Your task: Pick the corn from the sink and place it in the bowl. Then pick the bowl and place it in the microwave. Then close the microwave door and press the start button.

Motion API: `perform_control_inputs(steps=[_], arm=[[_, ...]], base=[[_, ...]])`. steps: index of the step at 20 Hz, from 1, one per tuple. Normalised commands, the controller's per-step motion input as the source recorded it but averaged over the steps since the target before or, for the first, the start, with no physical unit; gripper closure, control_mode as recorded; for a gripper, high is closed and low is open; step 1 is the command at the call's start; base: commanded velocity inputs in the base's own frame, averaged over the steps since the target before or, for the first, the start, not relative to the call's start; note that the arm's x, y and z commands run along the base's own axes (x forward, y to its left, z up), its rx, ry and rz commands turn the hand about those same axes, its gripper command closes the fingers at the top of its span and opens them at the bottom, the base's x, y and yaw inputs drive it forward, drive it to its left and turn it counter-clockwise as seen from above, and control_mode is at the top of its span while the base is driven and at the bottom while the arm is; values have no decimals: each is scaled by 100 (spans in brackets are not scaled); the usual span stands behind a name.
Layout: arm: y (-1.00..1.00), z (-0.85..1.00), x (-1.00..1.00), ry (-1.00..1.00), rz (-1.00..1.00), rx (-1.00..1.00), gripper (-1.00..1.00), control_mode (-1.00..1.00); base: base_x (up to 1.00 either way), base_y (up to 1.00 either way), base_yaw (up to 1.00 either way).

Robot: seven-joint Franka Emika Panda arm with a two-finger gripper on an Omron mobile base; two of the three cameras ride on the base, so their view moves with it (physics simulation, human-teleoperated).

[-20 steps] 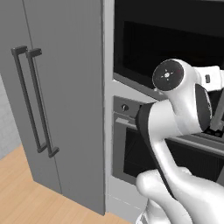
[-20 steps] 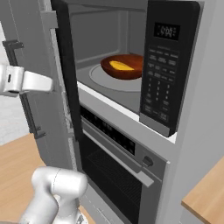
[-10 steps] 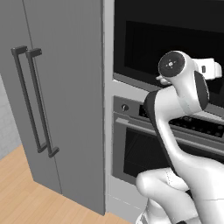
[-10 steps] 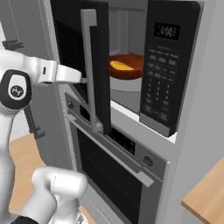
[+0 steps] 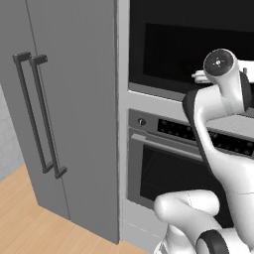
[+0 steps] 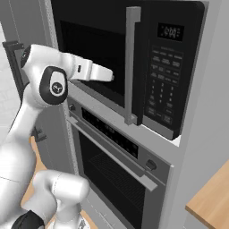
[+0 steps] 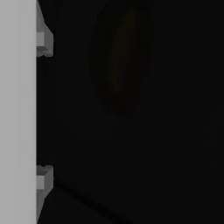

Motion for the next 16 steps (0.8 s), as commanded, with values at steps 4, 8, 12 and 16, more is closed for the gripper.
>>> perform_control_inputs(steps=[4, 8, 12, 16], arm=[[-38, 0, 46, -4, 0, 5, -100, -100], [-41, 0, 71, -2, 0, 3, -100, -100], [-26, -3, 56, 0, 1, 2, -100, -100], [21, 4, -84, -13, 0, 0, -100, -100]], base=[[0, 0, 0], [0, 0, 0], [0, 0, 0], [0, 0, 0]])
